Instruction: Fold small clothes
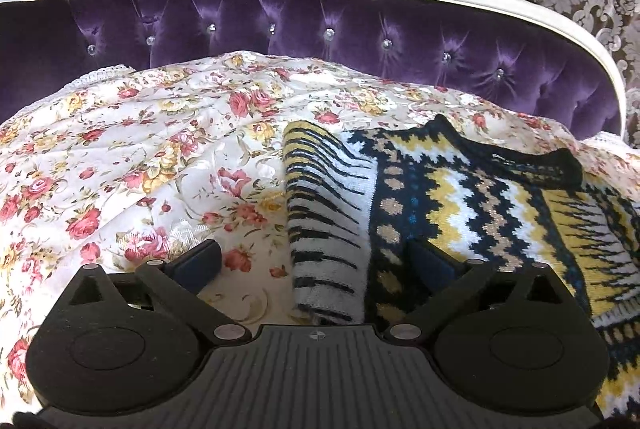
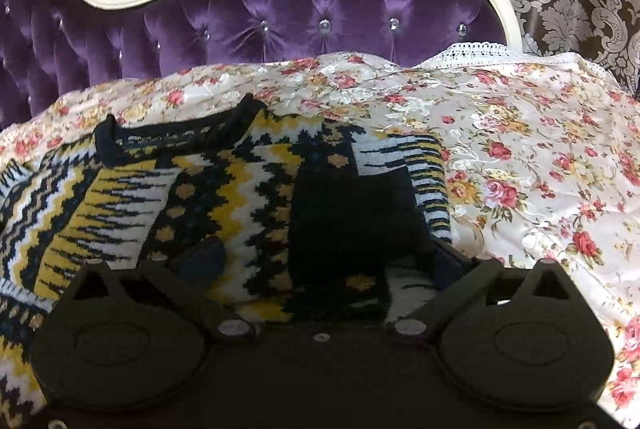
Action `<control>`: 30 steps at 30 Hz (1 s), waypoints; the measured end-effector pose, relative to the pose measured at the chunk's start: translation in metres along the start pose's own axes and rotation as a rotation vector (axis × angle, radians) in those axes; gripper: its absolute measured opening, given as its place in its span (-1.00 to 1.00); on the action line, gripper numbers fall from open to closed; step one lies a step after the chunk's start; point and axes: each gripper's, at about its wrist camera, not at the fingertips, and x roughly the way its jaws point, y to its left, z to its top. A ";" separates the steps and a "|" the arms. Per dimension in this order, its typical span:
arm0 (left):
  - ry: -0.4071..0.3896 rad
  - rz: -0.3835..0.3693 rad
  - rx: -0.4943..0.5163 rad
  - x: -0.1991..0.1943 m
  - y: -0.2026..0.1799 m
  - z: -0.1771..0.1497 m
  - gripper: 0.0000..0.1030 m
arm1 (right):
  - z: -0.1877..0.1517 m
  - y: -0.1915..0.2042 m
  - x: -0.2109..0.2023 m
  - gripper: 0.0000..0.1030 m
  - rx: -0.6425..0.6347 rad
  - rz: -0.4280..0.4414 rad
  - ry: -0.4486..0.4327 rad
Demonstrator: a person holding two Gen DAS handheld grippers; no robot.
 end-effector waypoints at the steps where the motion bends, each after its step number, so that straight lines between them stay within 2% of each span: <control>1: 0.008 -0.003 0.003 0.000 0.000 0.002 0.99 | 0.001 -0.002 0.000 0.98 0.004 0.010 0.004; 5: 0.041 0.004 -0.016 -0.001 0.003 0.009 0.96 | 0.003 -0.010 -0.005 0.97 0.049 0.036 -0.014; 6: 0.042 0.015 -0.032 -0.003 0.004 0.010 0.90 | 0.004 -0.013 -0.007 0.97 0.063 0.034 -0.020; 10: 0.034 0.044 -0.089 -0.023 0.007 0.010 0.84 | 0.008 -0.022 -0.023 0.97 0.085 -0.031 -0.092; 13: 0.011 0.020 -0.102 -0.049 0.008 0.008 0.84 | 0.010 -0.032 -0.035 0.97 0.113 -0.037 -0.150; 19: -0.030 -0.044 -0.054 -0.119 0.008 -0.004 0.84 | 0.010 -0.049 -0.057 0.98 0.250 0.077 -0.216; 23: -0.060 -0.102 -0.033 -0.164 0.009 -0.016 0.84 | 0.004 -0.053 -0.089 0.98 0.284 0.143 -0.255; 30: -0.041 -0.167 -0.033 -0.208 0.012 -0.045 0.83 | -0.043 -0.055 -0.162 0.98 0.308 0.235 -0.274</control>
